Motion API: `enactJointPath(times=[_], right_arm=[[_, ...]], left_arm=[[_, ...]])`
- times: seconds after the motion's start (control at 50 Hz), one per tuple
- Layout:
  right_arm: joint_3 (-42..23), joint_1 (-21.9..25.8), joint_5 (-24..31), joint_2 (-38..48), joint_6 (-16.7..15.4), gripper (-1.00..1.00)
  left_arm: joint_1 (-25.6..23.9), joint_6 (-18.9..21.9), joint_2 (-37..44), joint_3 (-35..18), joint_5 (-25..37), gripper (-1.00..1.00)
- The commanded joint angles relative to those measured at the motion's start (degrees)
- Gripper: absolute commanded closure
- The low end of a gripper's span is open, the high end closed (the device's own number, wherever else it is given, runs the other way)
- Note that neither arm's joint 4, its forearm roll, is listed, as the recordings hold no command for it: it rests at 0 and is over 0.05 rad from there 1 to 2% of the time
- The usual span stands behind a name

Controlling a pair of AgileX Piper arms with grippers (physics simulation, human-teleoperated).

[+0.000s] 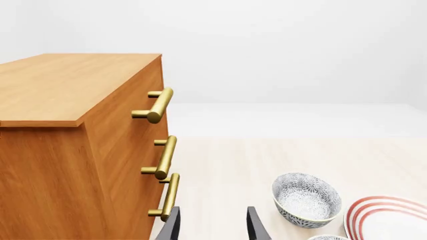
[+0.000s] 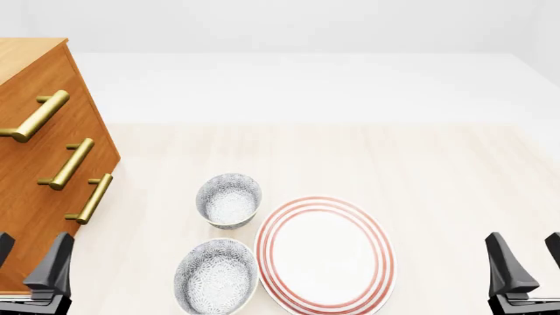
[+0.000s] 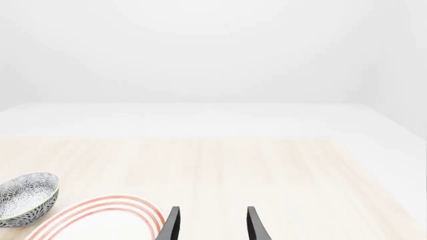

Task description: Stack the bowl in the middle on the bowl at the back.

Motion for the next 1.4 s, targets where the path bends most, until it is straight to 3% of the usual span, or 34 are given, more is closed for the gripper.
enactJointPath(times=[0.02, 0.24, 0.32, 0.42, 0.44, 0.56, 0.9, 1.18, 1.4], right_arm=[[-0.1, 0.0, -0.6, 1.0, -0.2, -1.00], [-0.1, 0.0, -1.5, 1.9, -0.3, -1.00], [-0.1, 0.0, -2.0, 2.4, -0.3, -1.00], [-0.1, 0.0, -2.2, 2.6, -0.4, -1.00], [-0.1, 0.0, -2.1, 2.5, -0.4, -1.00], [-0.2, 0.0, -1.9, 2.3, -0.4, -1.00], [-0.3, 0.1, -0.6, 0.8, -0.7, -1.00], [-0.4, 0.1, -0.2, 0.3, -0.8, -1.00], [-0.4, 0.1, -0.3, 0.4, -0.9, -1.00]], left_arm=[[0.1, 0.0, 0.3, -0.2, -0.2, -1.00], [0.5, 0.3, 1.2, -0.2, -0.7, -1.00], [-0.4, -1.2, 5.7, -0.5, -3.4, -1.00], [-0.3, -2.0, 6.1, -2.2, -1.7, -1.00], [-0.4, -3.6, 5.7, -3.3, -0.4, -1.00], [-2.8, -1.7, 4.1, -8.1, 5.5, -1.00], [-12.8, 1.4, 16.5, -25.6, 21.5, -1.00], [-14.8, -0.7, 29.9, -35.3, 32.7, -1.00], [-15.1, 1.3, 40.1, -40.7, 37.4, -1.00]])
